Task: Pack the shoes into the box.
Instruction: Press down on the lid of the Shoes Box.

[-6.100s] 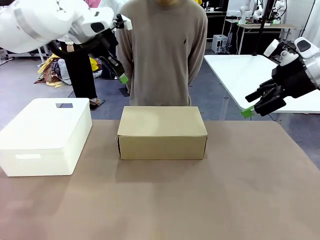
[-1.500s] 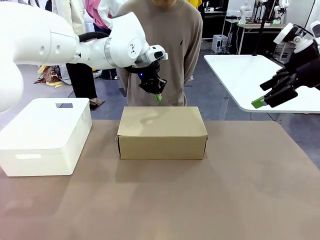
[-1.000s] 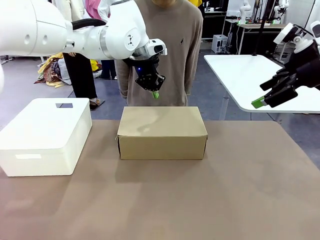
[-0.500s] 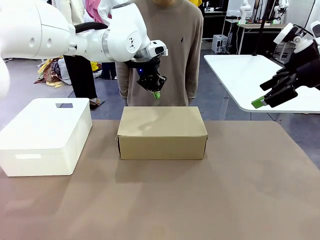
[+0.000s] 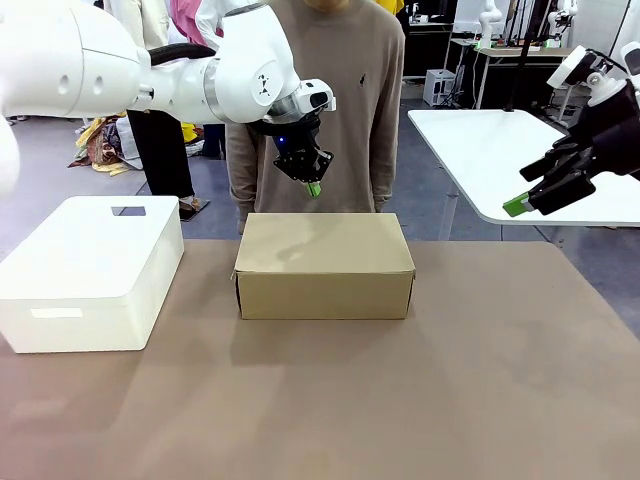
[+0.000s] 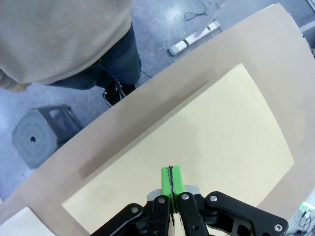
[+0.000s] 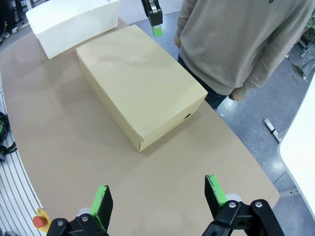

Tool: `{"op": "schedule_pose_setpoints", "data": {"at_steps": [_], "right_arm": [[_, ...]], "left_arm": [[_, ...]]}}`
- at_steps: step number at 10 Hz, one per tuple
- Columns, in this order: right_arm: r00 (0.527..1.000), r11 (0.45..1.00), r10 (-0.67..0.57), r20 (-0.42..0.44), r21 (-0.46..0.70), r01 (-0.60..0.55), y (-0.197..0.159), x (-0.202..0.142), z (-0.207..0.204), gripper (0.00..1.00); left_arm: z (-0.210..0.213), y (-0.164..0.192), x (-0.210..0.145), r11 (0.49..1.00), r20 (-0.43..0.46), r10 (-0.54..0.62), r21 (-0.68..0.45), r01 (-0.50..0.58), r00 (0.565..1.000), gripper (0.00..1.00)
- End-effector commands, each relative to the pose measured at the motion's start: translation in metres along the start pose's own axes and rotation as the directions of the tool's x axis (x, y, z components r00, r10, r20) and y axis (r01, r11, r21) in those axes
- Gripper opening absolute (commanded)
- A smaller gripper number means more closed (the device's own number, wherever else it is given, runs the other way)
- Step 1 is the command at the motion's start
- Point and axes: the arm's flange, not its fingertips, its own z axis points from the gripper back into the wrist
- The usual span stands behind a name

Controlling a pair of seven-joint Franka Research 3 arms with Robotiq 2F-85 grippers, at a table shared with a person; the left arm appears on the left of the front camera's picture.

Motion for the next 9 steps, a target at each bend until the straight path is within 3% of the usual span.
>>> {"op": "schedule_pose_setpoints", "data": {"at_steps": [1,3,7,8,9], "right_arm": [[1.0,1.0,-0.021,-0.005,-0.016,0.021,0.001,0.0,-0.002,1.0],[1.0,1.0,-0.021,-0.005,-0.016,0.021,0.001,0.0,-0.002,1.0],[1.0,1.0,-0.021,-0.005,-0.016,0.021,0.001,0.0,-0.002,1.0],[1.0,1.0,-0.021,-0.005,-0.016,0.021,0.001,0.0,-0.002,1.0],[1.0,1.0,-0.021,-0.005,-0.016,0.021,0.001,0.0,-0.002,1.0]], "left_arm": [[0.0,0.0,0.0,1.0,0.0,0.0,0.0,0.0,1.0,0.0],[0.036,0.0,-0.053,0.998,0.005,-0.036,0.046,0.035,0.999,0.0],[0.092,0.012,-0.138,0.975,-0.02,-0.205,0.081,0.206,0.979,0.0],[0.106,0.016,-0.16,0.959,-0.042,-0.272,0.075,0.275,0.961,0.12],[0.118,0.024,-0.178,0.93,-0.059,-0.36,0.054,0.363,0.931,0.31]]}}
